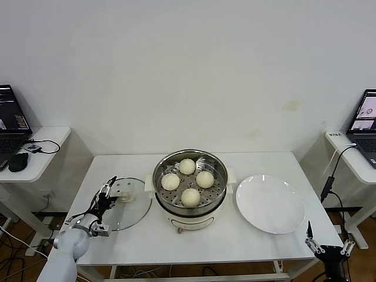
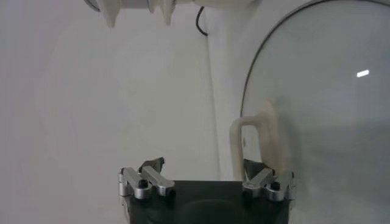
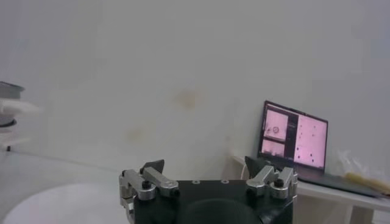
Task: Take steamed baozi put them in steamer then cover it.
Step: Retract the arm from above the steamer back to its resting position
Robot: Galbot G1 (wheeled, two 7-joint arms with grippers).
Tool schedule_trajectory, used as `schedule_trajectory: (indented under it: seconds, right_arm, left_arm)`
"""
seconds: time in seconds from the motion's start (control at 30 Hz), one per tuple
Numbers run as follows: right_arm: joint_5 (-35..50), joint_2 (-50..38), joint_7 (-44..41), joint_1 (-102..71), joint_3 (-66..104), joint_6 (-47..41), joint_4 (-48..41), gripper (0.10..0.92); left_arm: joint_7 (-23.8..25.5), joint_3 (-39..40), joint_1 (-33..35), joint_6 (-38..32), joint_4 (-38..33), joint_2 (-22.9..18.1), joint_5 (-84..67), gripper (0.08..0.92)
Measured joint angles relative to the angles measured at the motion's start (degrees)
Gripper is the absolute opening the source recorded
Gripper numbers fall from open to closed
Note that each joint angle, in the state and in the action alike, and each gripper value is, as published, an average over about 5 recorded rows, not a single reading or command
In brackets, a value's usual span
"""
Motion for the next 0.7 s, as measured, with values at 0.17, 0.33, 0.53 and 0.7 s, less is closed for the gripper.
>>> schedule_trajectory:
  seconds: [0.17,0.33,0.53,0.7]
  right_arm:
    - [-0.1,0.1,-0.1,0.1,-0.7,-0.1,-0.3,0.823]
    - [-0.5,0.3,-0.1,0.3,-1.0,-0.1,-0.6,0.823]
    - [-0.9,0.3,-0.3,0.2,-1.4,0.0,-1.1,0.823]
    - [-0.9,0.2,-0.3,0.2,-1.6,0.1,-1.1,0.823]
  left_arm:
    - [0.0,0.3,-0.4,0.2,1.0,-0.3,0.0,0.654]
    - [-0.3,0.5,-0.4,0.3,1.8,-0.6,0.2,0.515]
    - [-1.0,0.6,-0.3,0.5,2.7,-1.2,0.5,0.342]
    - [-2.1,0.0,0.0,0.8,2.6,-1.7,0.6,0.195]
